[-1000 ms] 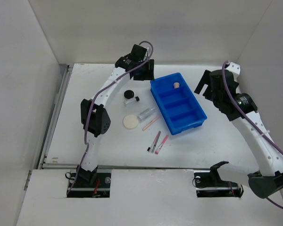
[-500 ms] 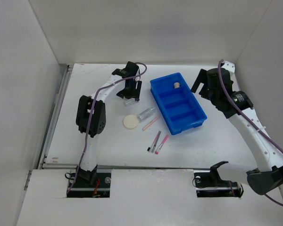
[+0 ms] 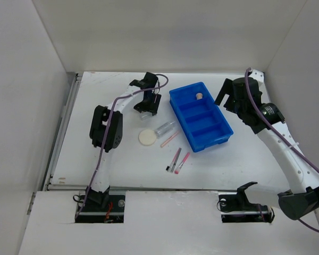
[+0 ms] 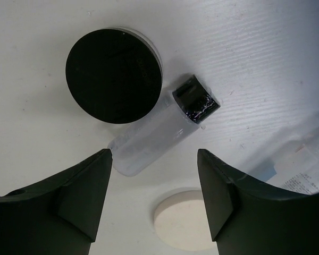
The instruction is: Organize the makeup
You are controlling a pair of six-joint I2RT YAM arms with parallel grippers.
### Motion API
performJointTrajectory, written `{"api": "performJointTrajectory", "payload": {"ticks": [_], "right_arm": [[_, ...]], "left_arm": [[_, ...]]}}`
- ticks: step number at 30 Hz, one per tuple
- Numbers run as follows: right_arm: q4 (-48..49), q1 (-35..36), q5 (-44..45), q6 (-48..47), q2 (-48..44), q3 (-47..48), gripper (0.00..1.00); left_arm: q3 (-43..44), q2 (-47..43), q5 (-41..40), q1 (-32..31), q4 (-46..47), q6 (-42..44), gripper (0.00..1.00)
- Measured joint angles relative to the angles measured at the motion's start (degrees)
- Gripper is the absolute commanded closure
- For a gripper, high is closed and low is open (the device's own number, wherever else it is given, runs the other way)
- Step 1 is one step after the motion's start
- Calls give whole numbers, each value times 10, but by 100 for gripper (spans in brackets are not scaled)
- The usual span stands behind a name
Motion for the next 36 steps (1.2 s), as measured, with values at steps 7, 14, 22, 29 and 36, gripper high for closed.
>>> {"api": "performJointTrajectory", "payload": {"ticks": [7, 14, 22, 29, 36], "right_arm": [[0, 0, 0, 2, 0, -1, 0], [0, 0, 0, 6, 0, -7, 0], [0, 0, 0, 7, 0, -9, 0], [0, 0, 0, 7, 0, -9, 0], [0, 0, 4, 7, -1, -9, 0]], "left_arm": [[5, 27, 8, 0, 15, 4, 48], [5, 36, 19, -2, 20, 4, 68], [2, 35, 20, -12, 28, 4, 87], [2, 26, 35, -22, 18, 6, 90], [7, -64, 69, -25, -4, 15, 90]]}}
